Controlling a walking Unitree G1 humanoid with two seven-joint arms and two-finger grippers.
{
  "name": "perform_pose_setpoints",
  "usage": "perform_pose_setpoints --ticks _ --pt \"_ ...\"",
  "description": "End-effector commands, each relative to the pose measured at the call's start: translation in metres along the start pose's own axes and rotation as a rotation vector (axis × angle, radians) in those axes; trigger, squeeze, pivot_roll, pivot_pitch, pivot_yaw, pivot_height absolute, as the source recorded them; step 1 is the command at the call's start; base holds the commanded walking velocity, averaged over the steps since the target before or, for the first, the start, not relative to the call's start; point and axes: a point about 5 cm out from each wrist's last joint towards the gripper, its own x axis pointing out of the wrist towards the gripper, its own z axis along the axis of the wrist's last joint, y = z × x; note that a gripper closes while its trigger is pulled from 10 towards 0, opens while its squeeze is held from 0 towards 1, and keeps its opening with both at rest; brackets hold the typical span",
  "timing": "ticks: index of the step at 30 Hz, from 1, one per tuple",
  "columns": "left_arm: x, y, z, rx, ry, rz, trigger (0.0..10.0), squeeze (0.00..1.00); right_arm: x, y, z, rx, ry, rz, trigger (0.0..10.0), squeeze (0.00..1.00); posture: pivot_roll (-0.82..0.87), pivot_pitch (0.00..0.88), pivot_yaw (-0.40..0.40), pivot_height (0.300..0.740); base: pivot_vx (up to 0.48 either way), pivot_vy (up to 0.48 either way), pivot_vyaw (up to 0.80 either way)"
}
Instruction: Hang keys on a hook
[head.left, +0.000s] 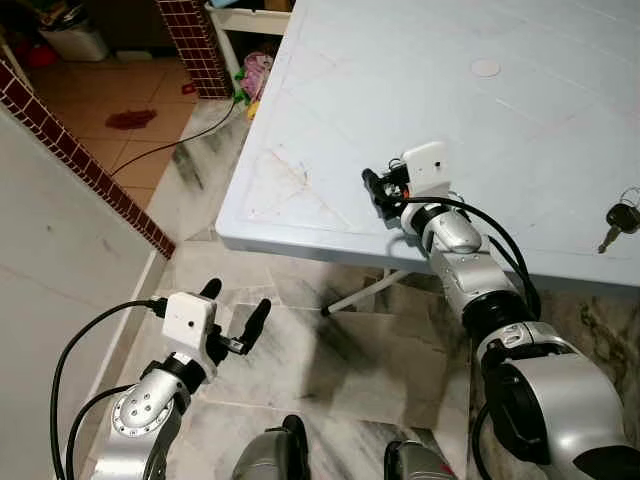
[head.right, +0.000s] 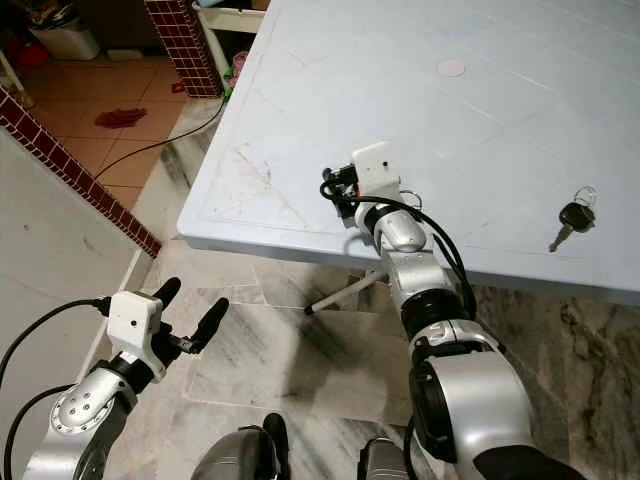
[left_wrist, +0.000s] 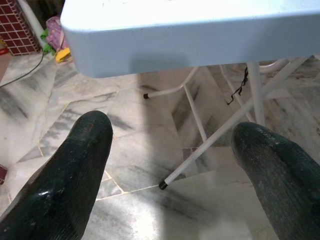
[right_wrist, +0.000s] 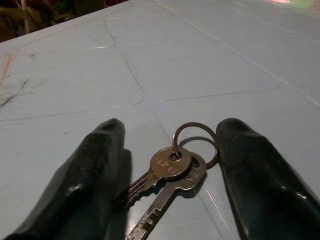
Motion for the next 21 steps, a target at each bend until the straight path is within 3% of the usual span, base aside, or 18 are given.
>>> perform_pose_setpoints --ticks 1,21 --pt "-0.006 0.0039 -0.0033 0.019 0.026 0.015 10.0 0.0 -0.0001 0.0045 -0.0072 0.046 0.039 0.001 0.0 0.0 0.06 0.254 0.139 0.74 0.0 0.0 0.0" --pt "-0.0061 0.0032 -0.0018 0.019 0.028 0.013 10.0 0.0 -0.0003 0.0106 -0.0127 0.148 0.058 0.0 0.0 0.0 0.06 0.258 0.14 0.74 0.0 0.0 0.0"
